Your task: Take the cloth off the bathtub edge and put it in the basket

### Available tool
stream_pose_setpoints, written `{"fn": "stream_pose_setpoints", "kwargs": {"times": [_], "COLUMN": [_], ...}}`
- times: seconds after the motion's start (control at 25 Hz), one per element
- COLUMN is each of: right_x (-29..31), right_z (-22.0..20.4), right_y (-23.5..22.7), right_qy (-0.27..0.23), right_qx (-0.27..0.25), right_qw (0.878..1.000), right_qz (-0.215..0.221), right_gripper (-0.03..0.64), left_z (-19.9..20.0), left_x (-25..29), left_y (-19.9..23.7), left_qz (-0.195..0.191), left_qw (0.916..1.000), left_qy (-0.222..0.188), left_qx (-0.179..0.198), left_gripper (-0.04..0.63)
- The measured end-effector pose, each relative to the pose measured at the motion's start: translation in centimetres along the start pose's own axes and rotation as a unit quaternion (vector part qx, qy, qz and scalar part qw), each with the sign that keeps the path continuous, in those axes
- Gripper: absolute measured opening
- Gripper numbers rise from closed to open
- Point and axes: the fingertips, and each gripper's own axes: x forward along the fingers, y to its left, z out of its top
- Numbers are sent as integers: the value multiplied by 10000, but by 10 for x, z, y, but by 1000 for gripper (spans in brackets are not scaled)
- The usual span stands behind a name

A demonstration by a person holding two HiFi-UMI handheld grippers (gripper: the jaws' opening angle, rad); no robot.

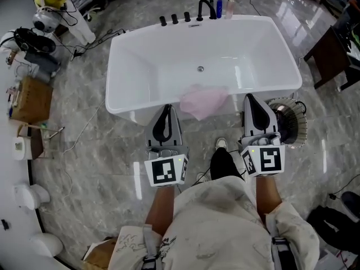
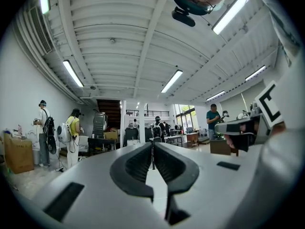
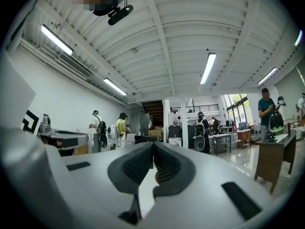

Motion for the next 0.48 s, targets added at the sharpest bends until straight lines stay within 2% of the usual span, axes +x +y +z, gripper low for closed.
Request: {"fn": "stream_pose_setpoints", "kwargs": {"times": [0.2, 0.48], "right_x": [45, 107], "right_z": [6, -4], "right_y": [-43, -102], "right_qy": [-213, -162], "right_qx": [184, 461], "right_qw": [9996, 9988], "right_qz": [-2, 99], "right_gripper": [-9, -9], "left_z": [11, 18], "left_x": [58, 134], "left_y": [-9, -25], "left_qz": [155, 265], "left_qw": [9996, 9991], "left_qy": [-46, 37], "left_qx": [218, 335], "left_gripper": [14, 14]}}
